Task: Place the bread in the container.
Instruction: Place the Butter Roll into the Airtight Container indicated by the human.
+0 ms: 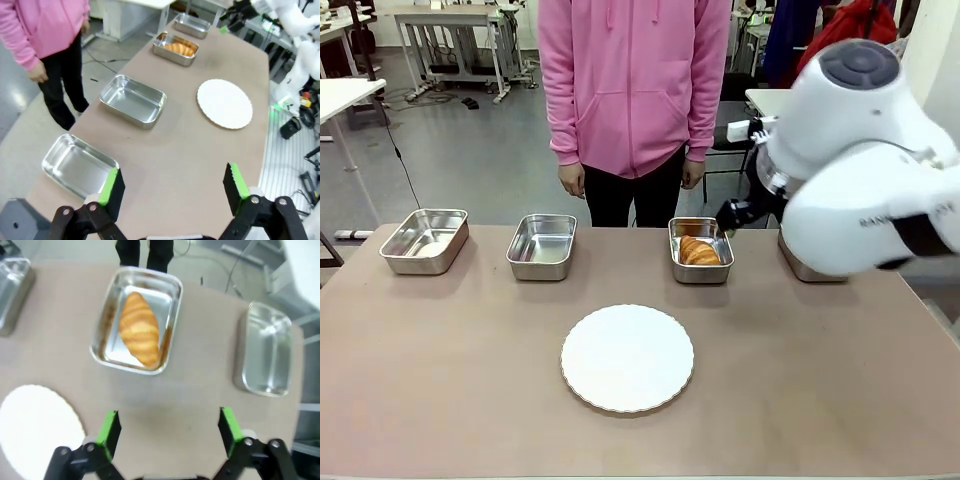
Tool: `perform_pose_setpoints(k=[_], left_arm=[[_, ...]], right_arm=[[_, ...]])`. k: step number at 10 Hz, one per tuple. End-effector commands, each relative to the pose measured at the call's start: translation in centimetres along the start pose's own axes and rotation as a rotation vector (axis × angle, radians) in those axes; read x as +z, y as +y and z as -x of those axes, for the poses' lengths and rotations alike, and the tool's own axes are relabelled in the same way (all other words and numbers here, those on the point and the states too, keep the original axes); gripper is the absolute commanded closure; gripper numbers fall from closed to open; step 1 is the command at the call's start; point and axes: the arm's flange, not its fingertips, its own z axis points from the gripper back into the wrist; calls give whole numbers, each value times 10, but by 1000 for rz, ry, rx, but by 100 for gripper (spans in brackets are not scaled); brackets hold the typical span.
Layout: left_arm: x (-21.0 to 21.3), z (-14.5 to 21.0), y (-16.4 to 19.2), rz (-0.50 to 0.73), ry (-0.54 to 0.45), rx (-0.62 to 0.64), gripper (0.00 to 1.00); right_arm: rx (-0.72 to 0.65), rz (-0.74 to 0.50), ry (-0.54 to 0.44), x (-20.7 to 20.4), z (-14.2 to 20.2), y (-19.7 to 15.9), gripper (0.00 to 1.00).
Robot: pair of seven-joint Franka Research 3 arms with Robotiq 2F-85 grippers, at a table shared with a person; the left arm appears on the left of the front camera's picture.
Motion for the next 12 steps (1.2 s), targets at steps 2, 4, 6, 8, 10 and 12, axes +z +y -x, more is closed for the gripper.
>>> perform_pose_setpoints(k=[2,4,6,8,10,12], left_arm=[[1,-1,-1,1,-5,-13,0],[1,-1,-1,1,-5,-13,0],[1,-1,-1,1,-5,-13,0],[1,-1,-1,1,-5,-13,0],[1,-1,-1,1,-5,-13,0],[1,-1,-1,1,-5,-13,0]], right_arm=[[-70,-68,-40,30,50,-10,0],[-67,-91,-23,34,67,-11,0],[-88,-62,-32,33,33,-1,0],[-88,-62,-32,33,33,-1,0],[-88,-62,-32,33,33,-1,0],[-88,-62,-32,33,33,-1,0]])
